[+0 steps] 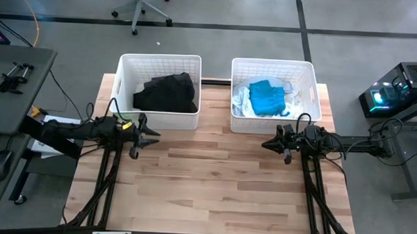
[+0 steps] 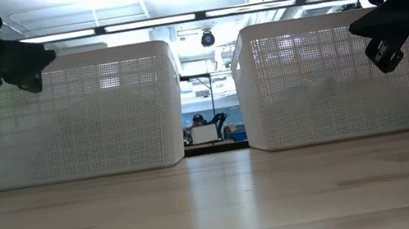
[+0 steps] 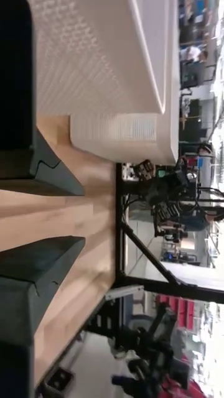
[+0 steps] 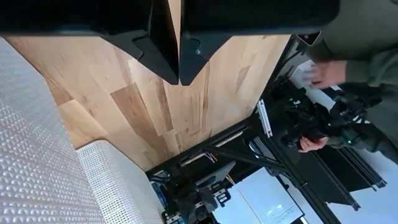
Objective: Sort clothes
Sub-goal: Return to Home Position
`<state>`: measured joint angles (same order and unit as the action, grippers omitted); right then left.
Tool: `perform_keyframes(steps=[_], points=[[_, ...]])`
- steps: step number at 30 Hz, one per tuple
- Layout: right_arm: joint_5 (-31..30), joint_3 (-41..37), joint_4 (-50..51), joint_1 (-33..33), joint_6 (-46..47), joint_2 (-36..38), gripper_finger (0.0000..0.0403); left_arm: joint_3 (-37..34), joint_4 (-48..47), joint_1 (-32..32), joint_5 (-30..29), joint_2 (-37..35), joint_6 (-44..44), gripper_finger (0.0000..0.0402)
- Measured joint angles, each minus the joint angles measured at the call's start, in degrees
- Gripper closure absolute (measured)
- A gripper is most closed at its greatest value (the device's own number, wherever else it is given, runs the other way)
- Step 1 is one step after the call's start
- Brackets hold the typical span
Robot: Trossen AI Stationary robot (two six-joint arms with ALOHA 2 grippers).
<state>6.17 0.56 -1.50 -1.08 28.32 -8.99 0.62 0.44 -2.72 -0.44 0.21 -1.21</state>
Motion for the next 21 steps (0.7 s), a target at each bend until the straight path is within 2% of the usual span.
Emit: perform_keyframes(steps=[3, 21], points=[[0.0, 0.0, 0.0, 0.0, -0.1, 0.0, 0.0403, 0.0, 0.1, 1.0, 0.3, 0.0, 1.9, 0.0299], [0.0, 0.0, 0.0, 0.0, 0.1, 0.0, 0.0403, 0.0, 0.3, 2.2, 0.4, 0.0, 0.9, 0.0299]])
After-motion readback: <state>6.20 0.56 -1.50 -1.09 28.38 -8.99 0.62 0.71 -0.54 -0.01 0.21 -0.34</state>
